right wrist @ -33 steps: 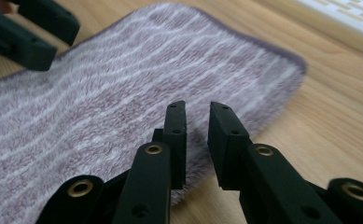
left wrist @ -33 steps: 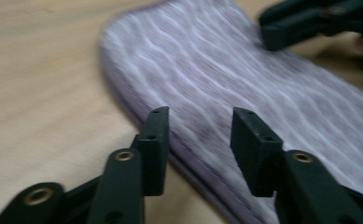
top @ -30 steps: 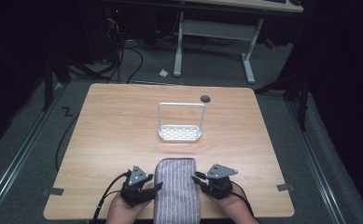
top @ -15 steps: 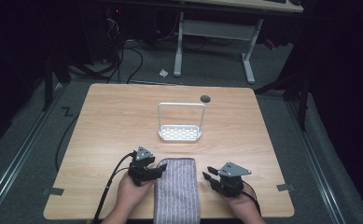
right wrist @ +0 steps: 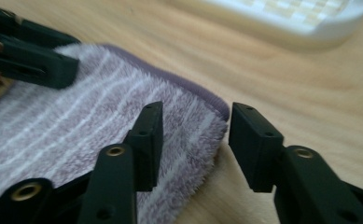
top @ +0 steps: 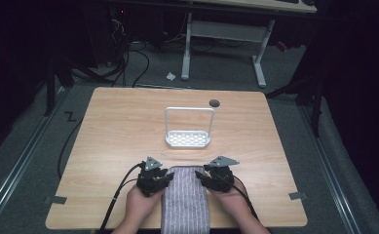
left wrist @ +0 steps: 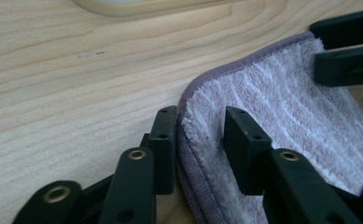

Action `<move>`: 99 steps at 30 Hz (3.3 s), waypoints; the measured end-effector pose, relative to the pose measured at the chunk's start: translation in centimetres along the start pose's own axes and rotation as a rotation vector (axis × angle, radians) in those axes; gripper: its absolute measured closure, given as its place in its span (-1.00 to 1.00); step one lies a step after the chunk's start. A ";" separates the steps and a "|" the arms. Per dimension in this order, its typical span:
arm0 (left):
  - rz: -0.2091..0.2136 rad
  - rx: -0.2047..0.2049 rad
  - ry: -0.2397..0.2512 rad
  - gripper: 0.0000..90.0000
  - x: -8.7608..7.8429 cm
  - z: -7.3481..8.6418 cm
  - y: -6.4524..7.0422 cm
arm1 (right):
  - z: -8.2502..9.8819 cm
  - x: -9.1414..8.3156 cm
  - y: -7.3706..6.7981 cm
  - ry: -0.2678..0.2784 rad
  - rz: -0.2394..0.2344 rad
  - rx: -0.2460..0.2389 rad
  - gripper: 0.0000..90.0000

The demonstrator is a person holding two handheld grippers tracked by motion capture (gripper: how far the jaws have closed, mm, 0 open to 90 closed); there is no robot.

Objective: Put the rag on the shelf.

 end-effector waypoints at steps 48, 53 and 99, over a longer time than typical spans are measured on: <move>-0.035 0.072 0.270 0.76 -3.1 -2.6 3.1 | -1.8 -5.0 -1.8 0.312 0.072 -0.114 0.84; -0.030 0.071 0.295 0.76 -3.5 -3.3 3.3 | -2.4 -5.6 -1.5 0.349 0.095 -0.119 0.84; -0.085 0.222 0.666 0.76 -12.2 -17.2 6.0 | -15.5 -15.3 -1.6 0.710 0.168 -0.181 0.83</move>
Point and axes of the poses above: each handheld gripper's, and its own axes: x roughly forward along the jaws, z roughly out of its underside, y roughly to its right, the point moved 8 cm from there along x, roughly forward along the jaws, and after that the axes turned 2 degrees about -z, right-handed, at the moved point
